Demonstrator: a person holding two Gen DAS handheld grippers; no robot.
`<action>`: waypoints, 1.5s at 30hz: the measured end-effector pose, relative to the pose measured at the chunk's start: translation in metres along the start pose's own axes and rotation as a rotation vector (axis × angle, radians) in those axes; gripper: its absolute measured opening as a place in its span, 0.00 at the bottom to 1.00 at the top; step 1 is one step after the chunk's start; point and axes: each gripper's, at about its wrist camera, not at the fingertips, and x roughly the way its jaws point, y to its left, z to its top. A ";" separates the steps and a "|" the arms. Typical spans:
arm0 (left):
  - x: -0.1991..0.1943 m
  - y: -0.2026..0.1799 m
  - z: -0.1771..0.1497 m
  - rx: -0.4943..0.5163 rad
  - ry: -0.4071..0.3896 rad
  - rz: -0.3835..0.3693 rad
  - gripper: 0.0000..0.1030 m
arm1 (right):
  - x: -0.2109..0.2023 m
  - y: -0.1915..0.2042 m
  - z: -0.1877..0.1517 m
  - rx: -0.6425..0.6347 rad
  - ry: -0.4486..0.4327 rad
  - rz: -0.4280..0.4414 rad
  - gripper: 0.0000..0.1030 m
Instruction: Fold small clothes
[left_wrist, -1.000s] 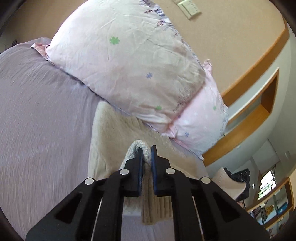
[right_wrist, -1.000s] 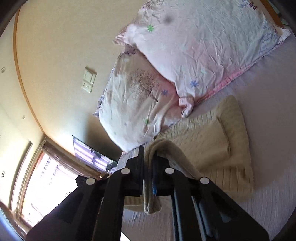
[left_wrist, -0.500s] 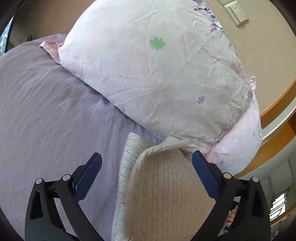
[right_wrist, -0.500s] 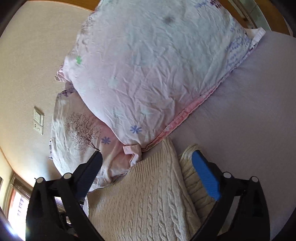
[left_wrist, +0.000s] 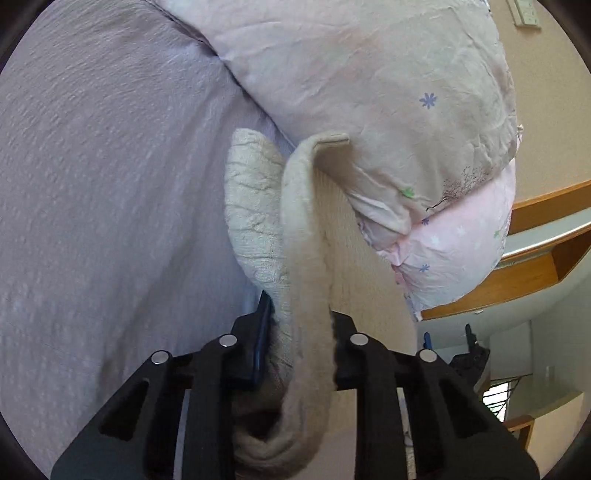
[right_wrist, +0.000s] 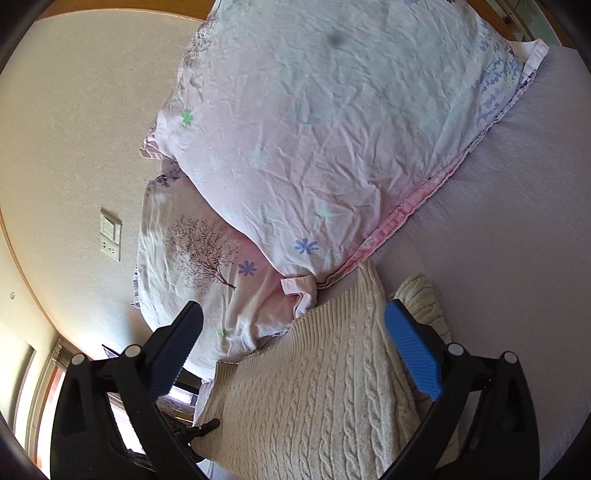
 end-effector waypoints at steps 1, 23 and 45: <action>-0.001 -0.012 -0.001 0.019 -0.013 -0.029 0.19 | -0.004 0.002 0.002 -0.007 -0.008 0.010 0.96; 0.116 -0.185 -0.040 0.375 -0.007 0.057 0.92 | 0.006 -0.038 0.017 0.015 0.313 -0.190 0.97; 0.026 -0.124 -0.047 0.610 0.029 0.306 0.56 | 0.086 0.041 -0.082 -0.240 0.515 -0.158 0.51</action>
